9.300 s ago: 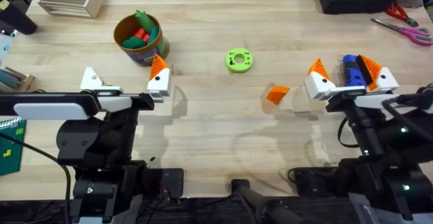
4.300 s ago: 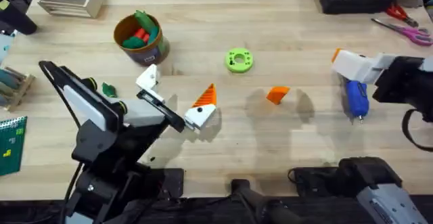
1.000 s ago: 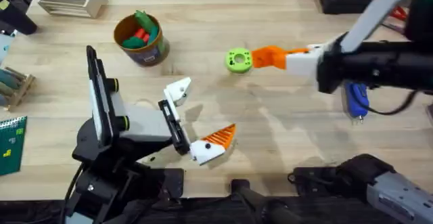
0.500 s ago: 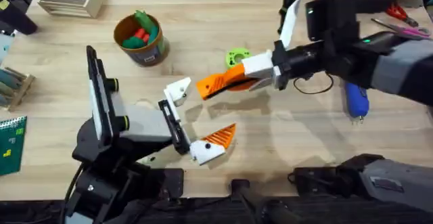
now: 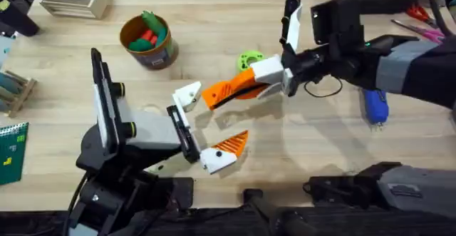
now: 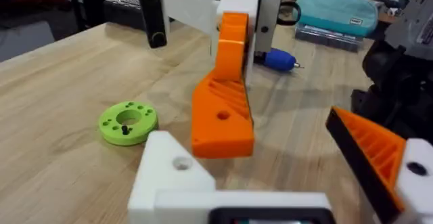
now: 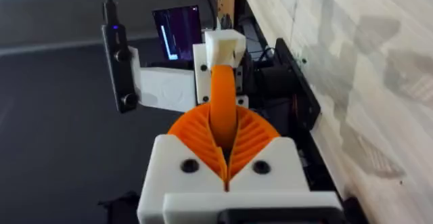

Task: Pick up the gripper from the table and insert it into the empty holder that is missing its gripper. Then pick up a screw, insert it into the mounting hole, and use the screwdriver to tighten it. Finally, clean up the table by picking up the vegetable and placing it into the bucket.

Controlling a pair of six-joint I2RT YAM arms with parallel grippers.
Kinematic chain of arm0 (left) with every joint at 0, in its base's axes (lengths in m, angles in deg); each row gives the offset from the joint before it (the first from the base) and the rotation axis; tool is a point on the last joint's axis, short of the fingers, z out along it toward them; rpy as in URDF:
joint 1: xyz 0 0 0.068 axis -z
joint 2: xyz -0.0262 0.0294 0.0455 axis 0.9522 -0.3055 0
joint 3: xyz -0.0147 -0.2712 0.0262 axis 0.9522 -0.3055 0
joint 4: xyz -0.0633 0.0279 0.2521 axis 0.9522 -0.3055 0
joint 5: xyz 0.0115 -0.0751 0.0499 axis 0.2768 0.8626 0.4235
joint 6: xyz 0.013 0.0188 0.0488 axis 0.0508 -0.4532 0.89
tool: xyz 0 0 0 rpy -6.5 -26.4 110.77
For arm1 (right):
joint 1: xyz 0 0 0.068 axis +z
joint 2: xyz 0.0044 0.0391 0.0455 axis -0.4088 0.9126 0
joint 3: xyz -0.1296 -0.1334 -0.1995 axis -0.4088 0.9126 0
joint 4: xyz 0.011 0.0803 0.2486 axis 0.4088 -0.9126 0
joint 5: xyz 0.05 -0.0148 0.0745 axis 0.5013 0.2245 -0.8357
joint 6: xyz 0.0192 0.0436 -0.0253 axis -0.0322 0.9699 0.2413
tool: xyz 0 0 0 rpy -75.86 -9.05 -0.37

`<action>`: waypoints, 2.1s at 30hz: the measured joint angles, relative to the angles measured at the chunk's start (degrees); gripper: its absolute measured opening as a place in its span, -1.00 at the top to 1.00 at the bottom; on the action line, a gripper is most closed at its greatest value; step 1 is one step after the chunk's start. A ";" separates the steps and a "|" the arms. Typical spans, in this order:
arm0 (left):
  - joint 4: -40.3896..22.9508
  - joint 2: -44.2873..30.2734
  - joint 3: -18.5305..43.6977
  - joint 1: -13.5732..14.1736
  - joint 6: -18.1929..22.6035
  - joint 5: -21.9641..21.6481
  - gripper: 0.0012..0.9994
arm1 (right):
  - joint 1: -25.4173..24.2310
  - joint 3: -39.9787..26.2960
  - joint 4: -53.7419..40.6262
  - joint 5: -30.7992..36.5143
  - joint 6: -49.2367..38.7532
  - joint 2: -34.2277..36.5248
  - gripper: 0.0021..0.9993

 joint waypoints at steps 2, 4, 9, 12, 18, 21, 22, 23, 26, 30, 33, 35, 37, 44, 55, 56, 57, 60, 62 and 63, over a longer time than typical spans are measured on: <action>0.00 0.00 0.00 0.00 -0.01 0.00 -0.97 | 0.60 0.00 2.60 0.51 1.13 0.15 0.97; 0.00 0.00 0.00 0.00 -0.02 -0.05 -0.97 | 1.25 0.00 5.07 0.87 2.40 0.65 0.97; 0.01 0.00 0.02 0.00 -0.09 -0.45 -0.97 | 2.63 0.00 8.21 2.06 5.36 3.18 0.97; -0.02 0.00 0.02 -0.07 -0.63 -0.71 -0.97 | 3.20 0.00 10.43 2.00 6.95 4.57 0.97; 0.07 0.02 0.02 -0.13 -0.37 -1.90 -0.97 | 3.76 0.17 17.90 3.17 11.40 5.60 0.97; 0.09 0.00 0.02 -0.15 -0.44 -2.89 -0.98 | 4.63 0.20 18.91 5.27 12.79 5.62 0.97; 0.09 0.00 0.02 -0.23 -0.47 -3.00 -0.98 | 5.01 0.20 19.15 6.01 13.11 5.62 0.98; 0.09 0.00 0.02 -0.34 -0.55 -3.12 -0.98 | 5.46 0.20 19.33 6.90 13.31 5.62 0.98; 0.08 0.00 0.02 -0.46 -1.28 -3.67 -0.98 | 8.02 0.20 20.78 10.91 13.76 5.60 0.98; 0.09 0.00 0.02 -0.46 -1.85 -4.29 -0.98 | 9.35 0.20 21.90 13.37 13.94 5.60 0.98; 0.09 0.00 0.02 -0.48 -2.23 -4.63 -0.98 | 9.74 0.20 22.47 14.55 14.05 5.60 0.98; 0.13 0.00 0.02 -0.57 -2.21 -4.82 -0.98 | 9.84 0.20 22.99 14.84 14.14 5.60 0.98; 0.20 0.00 0.02 -0.68 -2.14 -5.04 -0.98 | 9.94 0.20 23.65 15.21 14.18 5.60 0.98; 0.24 0.01 0.02 -0.77 -1.73 -6.13 -0.98 | 10.50 0.22 25.71 17.23 14.33 5.60 0.98; 0.31 0.01 0.02 -0.80 -1.49 -7.43 -0.98 | 11.46 0.34 27.96 19.70 14.59 5.63 0.98; 0.28 0.01 0.02 -1.23 -1.48 -8.60 -0.98 | 12.30 0.46 30.68 20.77 15.73 6.76 0.98; 0.26 0.00 0.02 -1.33 -1.57 -8.88 -0.98 | 12.65 0.46 31.75 20.77 16.27 7.46 0.98; 0.20 -0.11 0.02 -1.55 -2.94 -10.37 -0.98 | 13.43 0.46 39.67 19.74 21.31 11.97 0.98; 0.20 -0.12 0.03 -1.55 -3.30 -10.65 -0.98 | 13.43 0.46 40.80 19.39 22.34 12.64 0.98; 0.20 -0.11 0.04 -1.57 -3.42 -10.67 -0.98 | 13.43 0.46 41.04 19.34 22.71 12.73 0.98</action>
